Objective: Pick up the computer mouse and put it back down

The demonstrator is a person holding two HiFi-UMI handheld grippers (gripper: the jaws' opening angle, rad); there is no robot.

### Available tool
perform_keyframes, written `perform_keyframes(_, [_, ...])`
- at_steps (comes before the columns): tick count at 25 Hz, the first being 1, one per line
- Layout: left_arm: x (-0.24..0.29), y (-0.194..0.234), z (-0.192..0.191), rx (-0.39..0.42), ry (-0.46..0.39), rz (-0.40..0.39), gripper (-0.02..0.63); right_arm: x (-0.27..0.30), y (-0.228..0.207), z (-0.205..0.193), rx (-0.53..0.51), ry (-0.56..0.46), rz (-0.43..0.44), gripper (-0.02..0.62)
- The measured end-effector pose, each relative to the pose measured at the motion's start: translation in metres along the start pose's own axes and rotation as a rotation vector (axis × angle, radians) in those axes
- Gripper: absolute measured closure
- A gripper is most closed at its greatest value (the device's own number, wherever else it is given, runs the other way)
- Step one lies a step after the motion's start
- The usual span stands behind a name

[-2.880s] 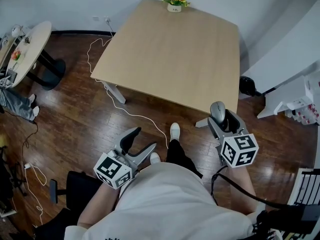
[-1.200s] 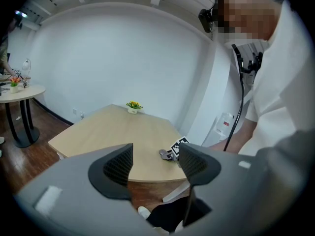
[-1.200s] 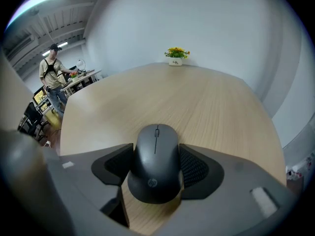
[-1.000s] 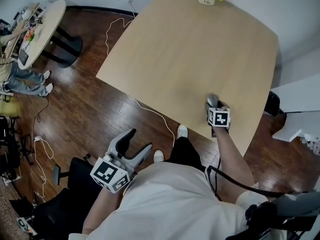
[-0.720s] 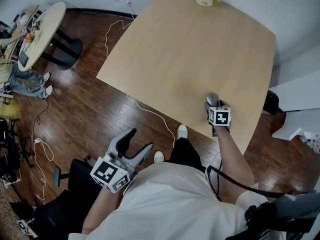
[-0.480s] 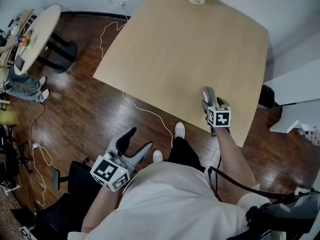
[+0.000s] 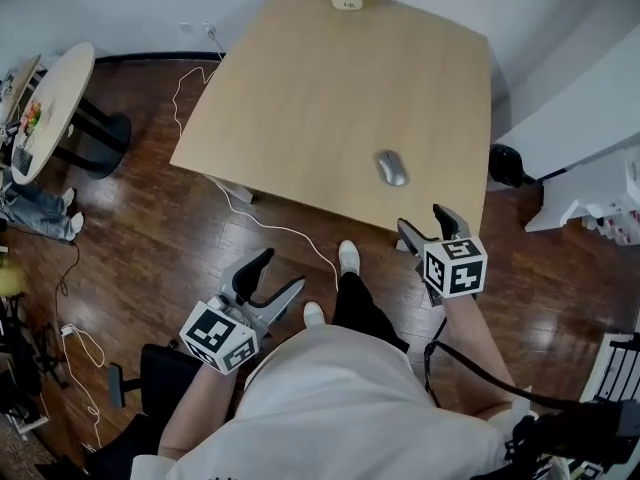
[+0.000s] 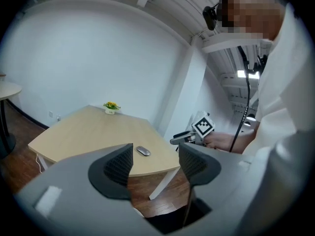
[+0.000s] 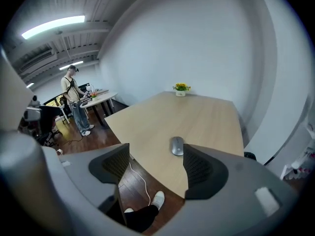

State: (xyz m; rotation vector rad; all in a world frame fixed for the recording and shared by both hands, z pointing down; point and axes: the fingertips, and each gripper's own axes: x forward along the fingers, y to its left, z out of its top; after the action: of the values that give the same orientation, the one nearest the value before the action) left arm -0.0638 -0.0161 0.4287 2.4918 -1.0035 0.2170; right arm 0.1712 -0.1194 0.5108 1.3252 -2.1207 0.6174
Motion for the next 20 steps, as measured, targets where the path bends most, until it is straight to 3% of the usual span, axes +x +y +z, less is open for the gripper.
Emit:
perform_keyframes(10, [-0.02,-0.035,-0.015,0.04,-0.016,-0.071,0.341,-0.134,0.046,0.002,-0.009,-0.143,-0.008,0.245])
perform_keyframes(20, [-0.044,-0.049,-0.021,0.06,-0.042,-0.059,0.341,-0.167,0.068,-0.003,-0.018,-0.19,-0.005,0.25])
